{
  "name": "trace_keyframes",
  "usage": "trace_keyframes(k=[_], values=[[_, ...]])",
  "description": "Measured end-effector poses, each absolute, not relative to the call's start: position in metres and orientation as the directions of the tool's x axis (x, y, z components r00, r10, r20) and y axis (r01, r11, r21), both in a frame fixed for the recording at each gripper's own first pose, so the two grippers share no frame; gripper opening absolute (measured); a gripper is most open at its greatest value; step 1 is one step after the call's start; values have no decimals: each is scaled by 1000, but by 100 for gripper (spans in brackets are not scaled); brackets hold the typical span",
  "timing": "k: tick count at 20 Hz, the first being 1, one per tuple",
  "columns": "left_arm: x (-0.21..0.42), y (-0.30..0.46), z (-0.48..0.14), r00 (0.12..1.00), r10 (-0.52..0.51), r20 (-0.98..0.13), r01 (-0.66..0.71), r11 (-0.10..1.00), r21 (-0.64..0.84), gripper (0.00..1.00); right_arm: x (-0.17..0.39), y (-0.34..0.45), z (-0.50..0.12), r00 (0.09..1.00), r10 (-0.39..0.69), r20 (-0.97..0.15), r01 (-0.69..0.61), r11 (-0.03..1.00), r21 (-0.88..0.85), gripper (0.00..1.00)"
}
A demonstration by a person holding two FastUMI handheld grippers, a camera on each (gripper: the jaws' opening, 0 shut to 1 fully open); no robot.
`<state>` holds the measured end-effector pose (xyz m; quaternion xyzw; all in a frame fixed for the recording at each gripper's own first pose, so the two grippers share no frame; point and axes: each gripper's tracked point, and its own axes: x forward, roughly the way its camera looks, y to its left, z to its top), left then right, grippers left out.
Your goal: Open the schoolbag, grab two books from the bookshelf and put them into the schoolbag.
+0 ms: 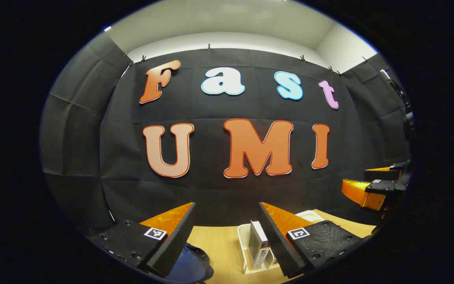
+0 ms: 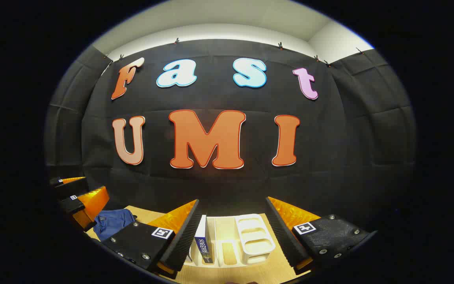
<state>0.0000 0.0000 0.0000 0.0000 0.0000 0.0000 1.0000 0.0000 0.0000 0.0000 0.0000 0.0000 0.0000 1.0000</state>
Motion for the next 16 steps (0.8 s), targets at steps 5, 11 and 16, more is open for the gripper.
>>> trace_keyframes(k=[5, 11, 16], values=[[10, 5, -9, 1000, 12, -23, -12, 1000, -8, 95, 11, 1, -4, 1000, 7, -13, -6, 1000, 4, 95], [21, 6, -13, 1000, 16, -17, -16, 1000, 0, 95, 23, 12, -9, 999, 34, -23, -34, 999, 1, 100], [29, 10, -17, 1000, 12, -22, -12, 1000, 6, 95, 28, 18, -11, 999, 44, -20, -44, 999, -8, 95]])
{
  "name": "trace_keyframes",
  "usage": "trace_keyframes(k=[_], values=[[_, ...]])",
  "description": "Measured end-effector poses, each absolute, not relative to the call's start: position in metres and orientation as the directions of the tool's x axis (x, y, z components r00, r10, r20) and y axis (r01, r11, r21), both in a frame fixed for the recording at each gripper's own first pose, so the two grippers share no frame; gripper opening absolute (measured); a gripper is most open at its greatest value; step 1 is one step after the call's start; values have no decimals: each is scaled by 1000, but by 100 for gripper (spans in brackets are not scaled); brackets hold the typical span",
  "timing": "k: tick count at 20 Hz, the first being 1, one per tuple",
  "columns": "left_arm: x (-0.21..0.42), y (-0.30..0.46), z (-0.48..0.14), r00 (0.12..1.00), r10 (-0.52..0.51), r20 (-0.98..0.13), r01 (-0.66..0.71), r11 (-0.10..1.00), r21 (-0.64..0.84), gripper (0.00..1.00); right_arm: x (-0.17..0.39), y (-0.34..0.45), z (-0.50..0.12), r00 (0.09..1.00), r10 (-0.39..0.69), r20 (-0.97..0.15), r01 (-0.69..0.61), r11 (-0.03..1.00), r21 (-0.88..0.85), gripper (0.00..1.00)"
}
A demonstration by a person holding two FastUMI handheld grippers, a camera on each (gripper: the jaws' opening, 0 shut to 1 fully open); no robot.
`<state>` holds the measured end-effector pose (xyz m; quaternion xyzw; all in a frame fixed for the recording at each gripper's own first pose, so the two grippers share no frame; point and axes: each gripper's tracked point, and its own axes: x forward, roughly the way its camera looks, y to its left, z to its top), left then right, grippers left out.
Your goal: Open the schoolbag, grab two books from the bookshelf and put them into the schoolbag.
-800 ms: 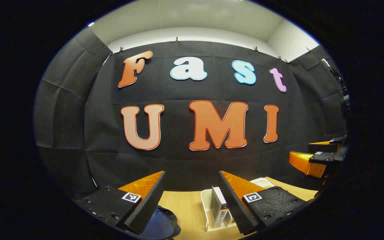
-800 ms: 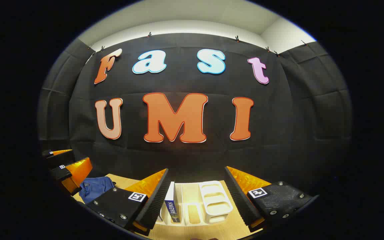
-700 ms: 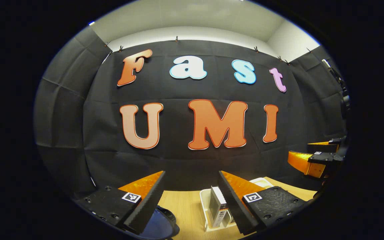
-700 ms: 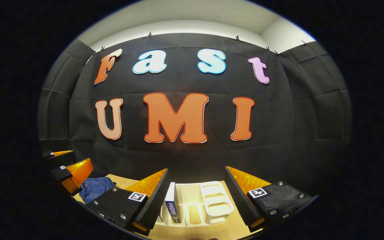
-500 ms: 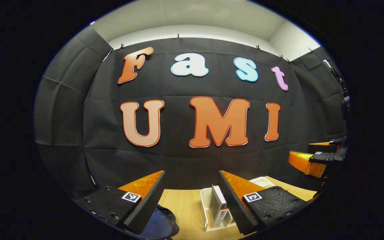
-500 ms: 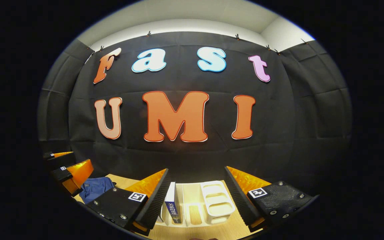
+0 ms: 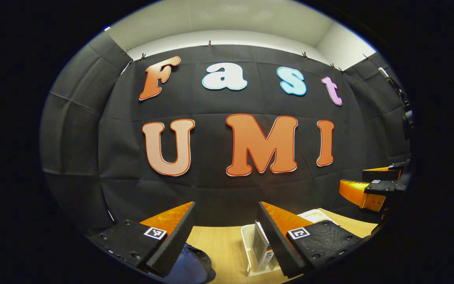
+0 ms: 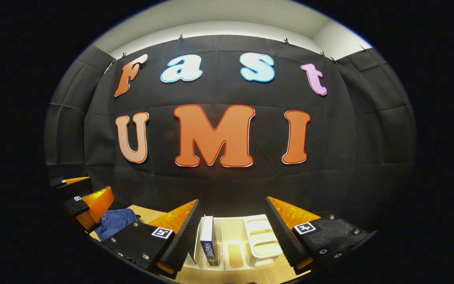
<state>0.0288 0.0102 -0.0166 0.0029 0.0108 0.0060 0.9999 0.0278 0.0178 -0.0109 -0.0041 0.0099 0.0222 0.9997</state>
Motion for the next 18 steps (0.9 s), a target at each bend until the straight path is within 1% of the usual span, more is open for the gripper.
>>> trace_keyframes(k=[2, 6, 7, 8, 9, 13, 18], values=[[30, 8, -23, 1000, 1, -30, -2, 1000, -19, 95, 30, 19, -12, 999, 44, -26, -45, 999, -7, 95], [34, 12, -26, 999, 7, -39, -8, 1000, -18, 95, 32, 14, -16, 999, 25, -34, -25, 1000, -12, 95], [33, 11, -25, 999, -1, -40, 0, 1000, -26, 95, 32, 14, -19, 999, 21, -48, -21, 1000, -14, 95], [34, 5, -26, 999, -37, -36, 36, 999, -38, 96, 31, 12, -23, 998, 19, -58, -20, 1000, -17, 95], [34, 3, -26, 998, -52, -32, 51, 998, -44, 96, 29, 11, -24, 998, 19, -62, -20, 1000, -17, 95], [35, 15, -35, 998, -18, -54, 15, 999, -43, 96, 30, 7, -23, 998, 8, -61, -8, 1000, -5, 95], [33, 6, -47, 997, -22, -80, 22, 1000, -6, 96, 30, 5, -27, 998, 3, -69, -4, 1000, -22, 95]])
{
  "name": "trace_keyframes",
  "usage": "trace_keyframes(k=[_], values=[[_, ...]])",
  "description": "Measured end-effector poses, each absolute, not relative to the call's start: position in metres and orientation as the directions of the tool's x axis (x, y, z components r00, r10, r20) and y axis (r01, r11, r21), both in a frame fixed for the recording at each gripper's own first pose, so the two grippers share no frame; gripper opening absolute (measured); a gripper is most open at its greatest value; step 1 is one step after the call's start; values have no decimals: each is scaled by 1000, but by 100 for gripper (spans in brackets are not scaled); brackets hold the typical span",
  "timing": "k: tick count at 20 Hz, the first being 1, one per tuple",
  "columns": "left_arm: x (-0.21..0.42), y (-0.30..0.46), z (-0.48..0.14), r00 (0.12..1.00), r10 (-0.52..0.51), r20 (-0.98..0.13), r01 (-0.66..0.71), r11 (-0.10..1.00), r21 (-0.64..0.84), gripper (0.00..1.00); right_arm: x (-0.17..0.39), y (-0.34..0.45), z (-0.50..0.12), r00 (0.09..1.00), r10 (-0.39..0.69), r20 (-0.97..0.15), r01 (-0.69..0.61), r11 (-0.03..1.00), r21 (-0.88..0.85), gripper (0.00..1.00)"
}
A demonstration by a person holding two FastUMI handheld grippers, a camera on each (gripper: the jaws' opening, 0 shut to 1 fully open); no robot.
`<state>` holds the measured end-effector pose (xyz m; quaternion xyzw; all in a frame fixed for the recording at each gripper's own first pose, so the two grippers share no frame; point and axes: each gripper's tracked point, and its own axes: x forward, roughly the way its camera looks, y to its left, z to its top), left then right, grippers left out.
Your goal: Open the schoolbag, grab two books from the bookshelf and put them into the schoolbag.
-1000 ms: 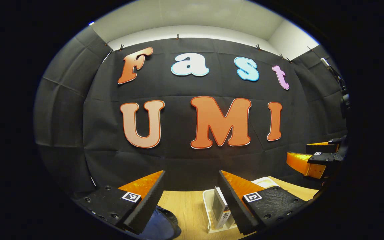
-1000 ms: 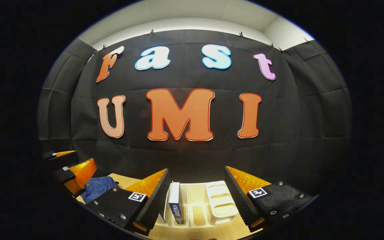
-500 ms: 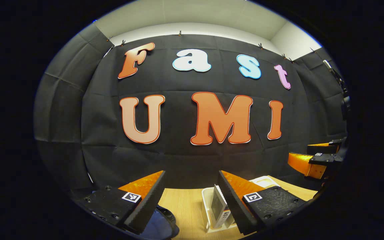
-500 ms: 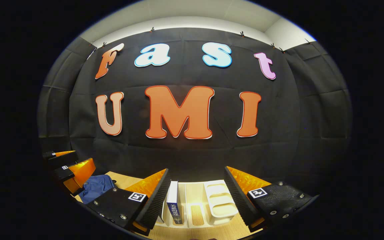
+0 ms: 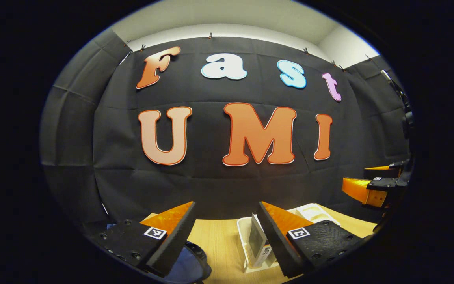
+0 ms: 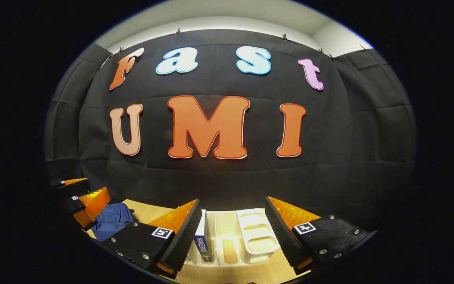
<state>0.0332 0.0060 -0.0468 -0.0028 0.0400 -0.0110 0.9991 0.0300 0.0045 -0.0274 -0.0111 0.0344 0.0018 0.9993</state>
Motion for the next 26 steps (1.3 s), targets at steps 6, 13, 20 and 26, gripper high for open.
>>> trace_keyframes(k=[6, 13, 20, 26], values=[[30, 16, -60, 994, -28, -105, 31, 999, 35, 98, 31, 10, -24, 998, 15, -62, -15, 1000, -11, 95], [26, 22, -71, 989, -28, -147, 44, 994, 103, 97, 29, 19, -26, 997, 45, -68, -46, 999, -15, 95], [20, 37, -96, 980, 7, -197, 38, 974, 223, 96, 33, 18, -29, 996, 48, -72, -50, 999, -22, 95], [9, 55, -144, 956, 58, -287, 47, 938, 345, 100, 38, 9, -41, 995, 22, -97, -26, 999, -38, 95]])
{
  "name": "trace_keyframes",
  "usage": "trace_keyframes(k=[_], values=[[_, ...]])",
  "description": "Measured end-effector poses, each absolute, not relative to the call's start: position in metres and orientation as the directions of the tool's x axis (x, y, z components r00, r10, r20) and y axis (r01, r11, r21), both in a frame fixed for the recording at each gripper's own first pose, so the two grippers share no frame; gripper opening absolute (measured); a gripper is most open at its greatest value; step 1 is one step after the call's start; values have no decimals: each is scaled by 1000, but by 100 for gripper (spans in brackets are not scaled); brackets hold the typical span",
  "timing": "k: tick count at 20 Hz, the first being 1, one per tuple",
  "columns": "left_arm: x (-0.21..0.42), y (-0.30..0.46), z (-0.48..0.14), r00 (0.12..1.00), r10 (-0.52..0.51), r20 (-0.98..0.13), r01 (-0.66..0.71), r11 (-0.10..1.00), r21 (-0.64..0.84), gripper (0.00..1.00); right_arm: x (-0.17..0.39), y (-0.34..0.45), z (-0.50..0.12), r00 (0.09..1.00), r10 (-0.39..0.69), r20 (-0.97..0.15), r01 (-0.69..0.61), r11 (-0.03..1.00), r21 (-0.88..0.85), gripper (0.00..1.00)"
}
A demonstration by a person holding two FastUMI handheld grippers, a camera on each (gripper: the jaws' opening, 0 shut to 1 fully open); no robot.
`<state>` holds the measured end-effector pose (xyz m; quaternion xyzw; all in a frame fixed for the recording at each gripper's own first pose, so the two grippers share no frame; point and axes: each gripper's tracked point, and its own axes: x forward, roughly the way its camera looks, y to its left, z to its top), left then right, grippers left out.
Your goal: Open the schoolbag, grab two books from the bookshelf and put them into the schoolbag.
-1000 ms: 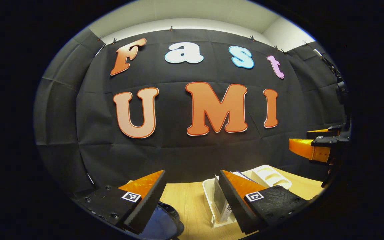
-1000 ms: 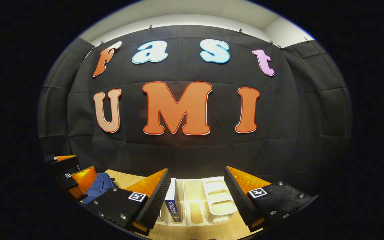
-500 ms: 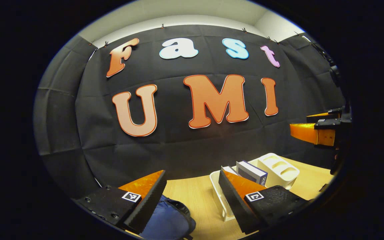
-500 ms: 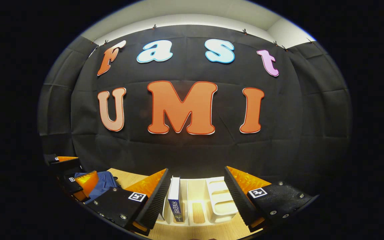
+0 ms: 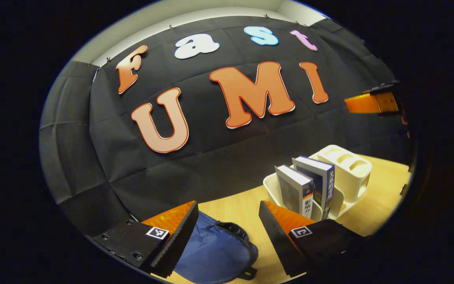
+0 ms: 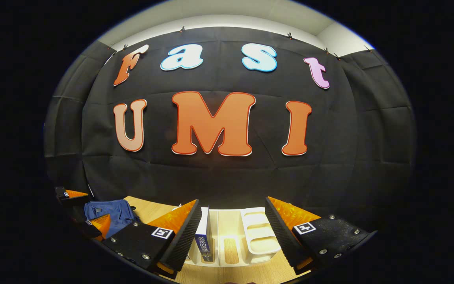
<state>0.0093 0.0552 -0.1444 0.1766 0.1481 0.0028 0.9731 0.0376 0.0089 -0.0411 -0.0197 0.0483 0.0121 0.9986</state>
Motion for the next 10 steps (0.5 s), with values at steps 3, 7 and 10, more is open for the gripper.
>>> trace_keyframes(k=[3, 7, 10], values=[[-1, 65, -183, 925, 89, -368, 80, 905, 418, 96, 39, 5, -49, 994, 9, -113, -14, 999, -44, 95], [-20, 79, -246, 862, 159, -481, 124, 854, 506, 98, 39, -2, -60, 990, -16, -139, 8, 998, -60, 95], [-35, 82, -287, 826, 170, -537, 185, 819, 544, 98, 36, -5, -69, 986, -29, -162, 18, 997, -69, 95]])
